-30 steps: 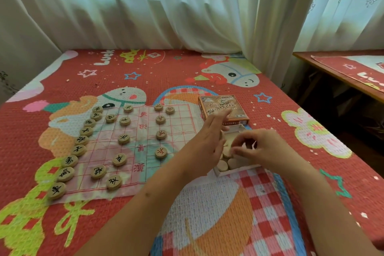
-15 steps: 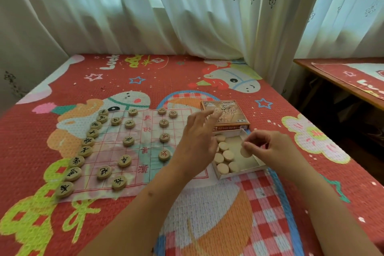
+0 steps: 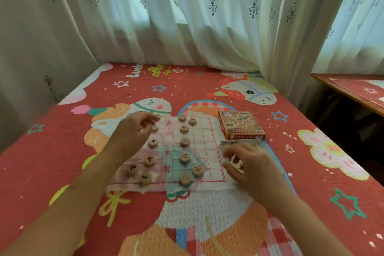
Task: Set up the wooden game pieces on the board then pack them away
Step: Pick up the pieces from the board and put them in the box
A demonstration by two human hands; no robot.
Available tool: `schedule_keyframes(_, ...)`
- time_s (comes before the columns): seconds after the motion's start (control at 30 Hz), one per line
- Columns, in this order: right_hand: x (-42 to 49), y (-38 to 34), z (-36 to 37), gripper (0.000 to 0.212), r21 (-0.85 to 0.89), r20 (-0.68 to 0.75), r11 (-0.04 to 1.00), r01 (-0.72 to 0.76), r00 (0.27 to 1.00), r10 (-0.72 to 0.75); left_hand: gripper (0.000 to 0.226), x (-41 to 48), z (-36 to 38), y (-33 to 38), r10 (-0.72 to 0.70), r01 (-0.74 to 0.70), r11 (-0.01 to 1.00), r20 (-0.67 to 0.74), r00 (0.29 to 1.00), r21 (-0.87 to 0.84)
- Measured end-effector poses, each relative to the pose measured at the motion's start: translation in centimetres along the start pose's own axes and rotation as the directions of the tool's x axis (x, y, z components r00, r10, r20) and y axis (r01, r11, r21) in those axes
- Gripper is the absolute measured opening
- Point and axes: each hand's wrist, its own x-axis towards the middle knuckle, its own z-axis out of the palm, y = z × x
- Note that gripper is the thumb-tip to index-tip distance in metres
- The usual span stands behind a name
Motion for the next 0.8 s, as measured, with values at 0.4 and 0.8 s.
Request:
schedule_keyframes(0.4,5.9,-3.0,3.9,0.01,0.101,0.156,0.994,0.04,0.986,-0.055,0.027,-1.1,-1.1,-6.6,-0.121,0.11,0.992,-0.205,0.971,-0.063)
schedule_keyframes(0.8,17.5,0.2,9.6,0.011,0.023,0.111,0.99,-0.14,0.984,0.136,0.022,-0.5,-1.3,-6.6,-0.133,0.123,0.991,-0.263,0.956,-0.055)
